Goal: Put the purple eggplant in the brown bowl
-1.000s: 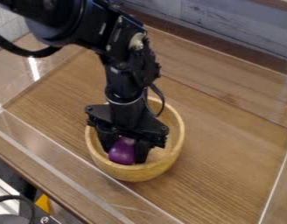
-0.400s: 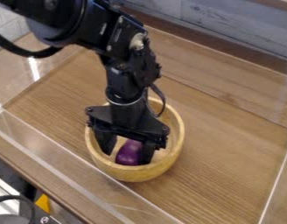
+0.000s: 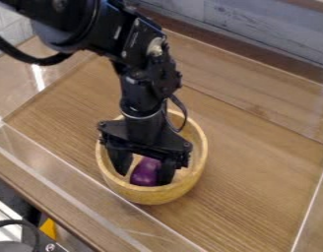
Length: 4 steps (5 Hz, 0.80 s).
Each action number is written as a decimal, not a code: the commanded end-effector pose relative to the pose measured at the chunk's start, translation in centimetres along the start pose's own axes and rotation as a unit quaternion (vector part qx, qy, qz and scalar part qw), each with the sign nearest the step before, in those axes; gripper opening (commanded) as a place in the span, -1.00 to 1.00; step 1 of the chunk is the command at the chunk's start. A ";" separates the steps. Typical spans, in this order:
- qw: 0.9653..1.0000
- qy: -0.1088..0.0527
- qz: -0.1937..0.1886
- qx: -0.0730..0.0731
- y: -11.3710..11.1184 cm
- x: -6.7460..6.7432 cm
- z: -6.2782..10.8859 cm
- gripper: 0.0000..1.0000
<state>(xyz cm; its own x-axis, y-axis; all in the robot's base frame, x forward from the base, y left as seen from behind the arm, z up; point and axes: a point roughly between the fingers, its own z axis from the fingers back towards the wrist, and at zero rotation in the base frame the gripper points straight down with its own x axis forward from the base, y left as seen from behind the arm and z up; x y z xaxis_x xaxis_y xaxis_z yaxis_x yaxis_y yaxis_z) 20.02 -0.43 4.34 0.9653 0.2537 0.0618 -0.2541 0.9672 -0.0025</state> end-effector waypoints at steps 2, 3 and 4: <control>1.000 -0.019 0.011 -0.010 -0.2 1.3 0.6 1.00; 1.000 -0.019 0.015 -0.013 -0.2 1.4 0.7 1.00; 1.000 -0.018 0.019 -0.014 -0.2 1.5 0.7 1.00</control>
<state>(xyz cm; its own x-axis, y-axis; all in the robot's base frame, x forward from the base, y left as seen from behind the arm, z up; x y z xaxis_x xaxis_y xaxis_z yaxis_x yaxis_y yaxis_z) 20.54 -0.38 4.46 0.9572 0.2821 0.0652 -0.2812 0.9594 -0.0227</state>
